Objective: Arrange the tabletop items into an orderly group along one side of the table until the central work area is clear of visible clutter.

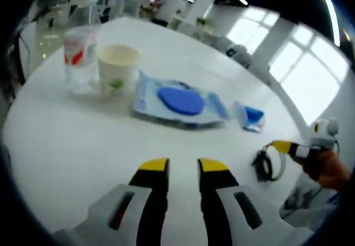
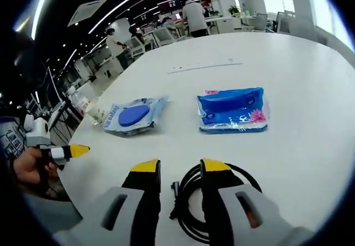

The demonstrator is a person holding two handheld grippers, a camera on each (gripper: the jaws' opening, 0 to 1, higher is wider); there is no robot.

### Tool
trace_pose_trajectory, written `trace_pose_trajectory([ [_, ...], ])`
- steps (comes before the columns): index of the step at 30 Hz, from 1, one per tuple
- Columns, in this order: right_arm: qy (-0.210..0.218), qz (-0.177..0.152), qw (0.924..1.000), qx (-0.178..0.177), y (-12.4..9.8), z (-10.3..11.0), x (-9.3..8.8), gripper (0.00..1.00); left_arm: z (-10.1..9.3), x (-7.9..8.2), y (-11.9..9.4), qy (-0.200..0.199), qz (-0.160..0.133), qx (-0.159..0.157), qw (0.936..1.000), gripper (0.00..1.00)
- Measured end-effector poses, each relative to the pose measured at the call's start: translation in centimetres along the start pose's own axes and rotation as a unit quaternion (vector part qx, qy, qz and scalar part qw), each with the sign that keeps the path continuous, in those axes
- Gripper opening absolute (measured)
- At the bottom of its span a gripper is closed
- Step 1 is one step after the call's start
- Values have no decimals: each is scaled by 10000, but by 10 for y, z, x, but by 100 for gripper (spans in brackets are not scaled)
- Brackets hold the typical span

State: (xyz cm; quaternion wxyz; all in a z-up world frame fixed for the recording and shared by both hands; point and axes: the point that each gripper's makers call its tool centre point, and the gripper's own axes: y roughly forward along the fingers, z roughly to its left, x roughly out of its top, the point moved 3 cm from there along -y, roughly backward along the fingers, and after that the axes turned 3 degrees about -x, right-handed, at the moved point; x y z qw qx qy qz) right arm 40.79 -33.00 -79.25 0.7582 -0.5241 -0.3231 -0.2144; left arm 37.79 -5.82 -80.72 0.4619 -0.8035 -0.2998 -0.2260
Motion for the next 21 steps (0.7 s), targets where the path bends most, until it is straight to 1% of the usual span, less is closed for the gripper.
trace_pose_trajectory([
  [1,9,-8,10000,-11,0,-2,0,27,-3,0,2,7,7,-17,10000,18],
  [3,86,-44,9999,-80,-3,-13,1,27,-11,0,7,43,30,-76,10000,18],
  [6,253,-128,9995,-100,-6,-21,5,27,-25,2,14,88,58,-163,9998,19],
  [8,354,-257,9990,-74,-8,-23,12,27,-35,6,19,144,39,-243,9996,19],
  [11,425,-516,9977,-70,-12,-29,28,28,-51,13,27,217,17,-387,9990,19],
  [14,264,-664,9968,-346,-13,-42,40,34,-67,19,38,330,31,-534,9980,19],
  [17,254,-738,9961,-422,-13,-53,47,39,-86,27,51,468,52,-729,9962,19],
  [21,179,-663,9963,-525,-6,-69,50,40,-104,33,70,640,91,-873,9941,20],
])
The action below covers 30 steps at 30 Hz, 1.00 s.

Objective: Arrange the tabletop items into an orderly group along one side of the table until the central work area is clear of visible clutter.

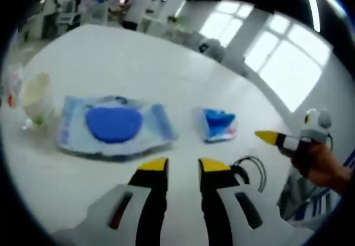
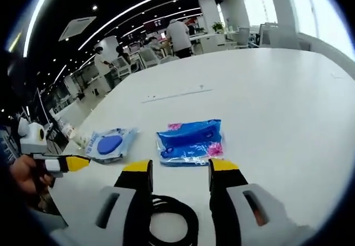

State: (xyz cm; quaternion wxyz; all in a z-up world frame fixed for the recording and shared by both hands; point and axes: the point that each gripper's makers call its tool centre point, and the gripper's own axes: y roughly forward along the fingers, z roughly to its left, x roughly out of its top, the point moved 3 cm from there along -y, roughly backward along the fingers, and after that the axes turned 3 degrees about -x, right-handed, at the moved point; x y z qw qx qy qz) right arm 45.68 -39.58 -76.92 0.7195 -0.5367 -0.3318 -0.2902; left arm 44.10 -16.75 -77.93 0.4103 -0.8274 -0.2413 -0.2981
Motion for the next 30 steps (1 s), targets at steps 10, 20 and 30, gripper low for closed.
trace_pose_trajectory([
  [10,-17,143,9999,-93,31,-29,10,47,-26,22,59,133,43,-359,9993,31],
  [20,44,384,9992,62,63,-34,7,47,-42,20,98,52,197,-526,9984,38],
  [30,169,586,9981,31,78,-39,-4,40,-40,15,125,45,340,-458,9984,34],
])
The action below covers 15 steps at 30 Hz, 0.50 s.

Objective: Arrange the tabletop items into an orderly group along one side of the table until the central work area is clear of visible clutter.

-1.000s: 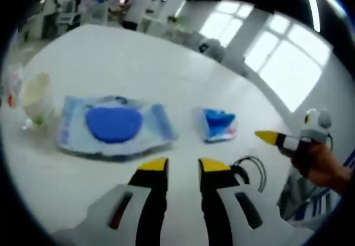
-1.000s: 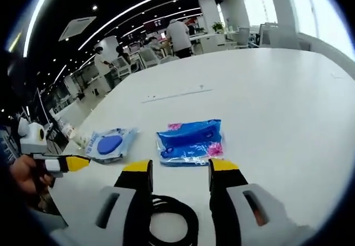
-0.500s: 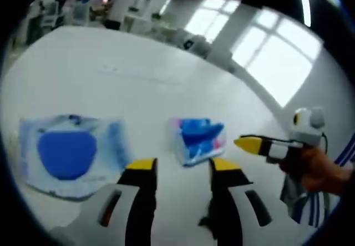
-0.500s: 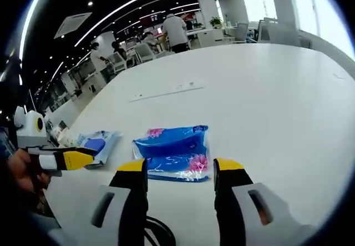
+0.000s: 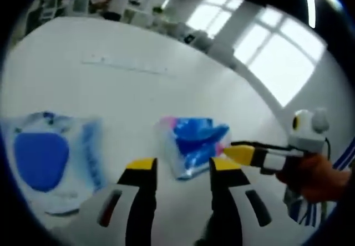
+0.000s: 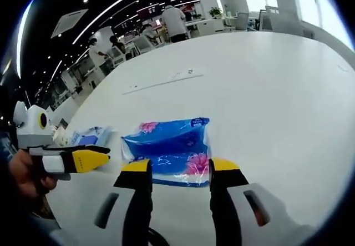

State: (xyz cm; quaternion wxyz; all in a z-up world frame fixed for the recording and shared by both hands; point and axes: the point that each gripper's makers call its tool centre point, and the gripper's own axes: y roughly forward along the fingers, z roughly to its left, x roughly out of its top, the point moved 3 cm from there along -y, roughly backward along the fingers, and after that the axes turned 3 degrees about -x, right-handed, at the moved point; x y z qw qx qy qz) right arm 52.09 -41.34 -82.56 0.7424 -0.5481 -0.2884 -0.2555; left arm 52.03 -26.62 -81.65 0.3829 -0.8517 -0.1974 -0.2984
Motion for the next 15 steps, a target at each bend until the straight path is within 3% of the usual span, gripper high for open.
trace_pose_trajectory([
  [6,16,50,10000,-36,8,4,0,32,-1,-3,15,9,53,14,10000,31],
  [9,-139,140,9998,-40,11,6,-3,23,-1,-9,21,127,249,107,9996,21],
  [13,-321,197,9993,-26,13,12,-5,0,1,-11,24,56,288,176,9994,6],
  [15,-364,196,9991,17,14,15,-6,0,1,-11,24,-49,295,200,9994,4],
])
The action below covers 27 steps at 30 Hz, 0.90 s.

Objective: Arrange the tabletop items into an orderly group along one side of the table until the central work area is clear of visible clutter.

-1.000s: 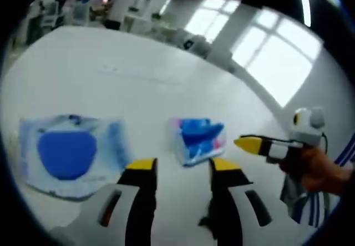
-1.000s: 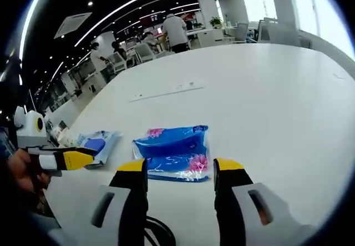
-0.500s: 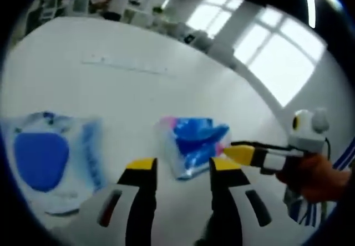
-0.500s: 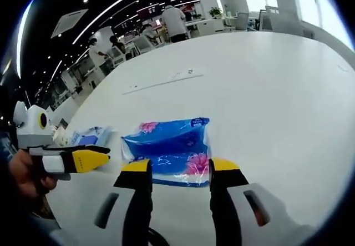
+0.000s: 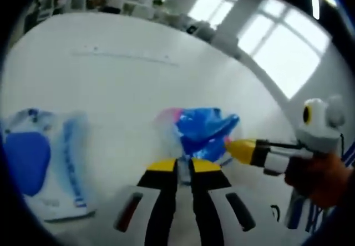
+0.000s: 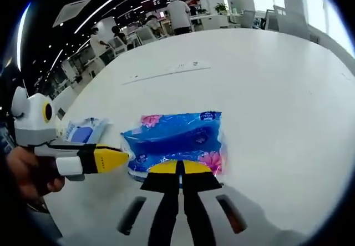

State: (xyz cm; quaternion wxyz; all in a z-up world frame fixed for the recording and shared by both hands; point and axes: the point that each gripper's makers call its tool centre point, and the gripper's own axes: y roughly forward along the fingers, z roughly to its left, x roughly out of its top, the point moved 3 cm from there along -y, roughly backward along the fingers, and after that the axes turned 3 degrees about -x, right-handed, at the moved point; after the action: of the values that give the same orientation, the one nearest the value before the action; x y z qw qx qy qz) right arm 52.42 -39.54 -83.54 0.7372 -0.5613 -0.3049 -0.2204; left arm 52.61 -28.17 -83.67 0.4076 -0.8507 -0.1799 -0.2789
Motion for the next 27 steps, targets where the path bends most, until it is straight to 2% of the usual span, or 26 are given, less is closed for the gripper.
trace_pose_trajectory([
  [3,-9,10,9999,111,0,6,-3,0,1,2,0,-3,-12,80,10000,0],
  [8,-113,34,9999,108,-3,8,-7,0,4,4,-6,106,-2,166,9998,0],
  [12,39,-140,9999,69,-12,4,-3,0,14,7,-18,67,-86,277,9996,0],
  [21,131,-363,9992,98,-21,8,6,0,35,17,-47,-281,-398,591,9971,0],
  [26,90,-364,9992,157,-21,16,8,0,45,13,-62,-441,-491,712,9953,0],
  [27,88,-373,9991,172,-21,18,8,0,47,9,-64,-588,-520,731,9942,0],
])
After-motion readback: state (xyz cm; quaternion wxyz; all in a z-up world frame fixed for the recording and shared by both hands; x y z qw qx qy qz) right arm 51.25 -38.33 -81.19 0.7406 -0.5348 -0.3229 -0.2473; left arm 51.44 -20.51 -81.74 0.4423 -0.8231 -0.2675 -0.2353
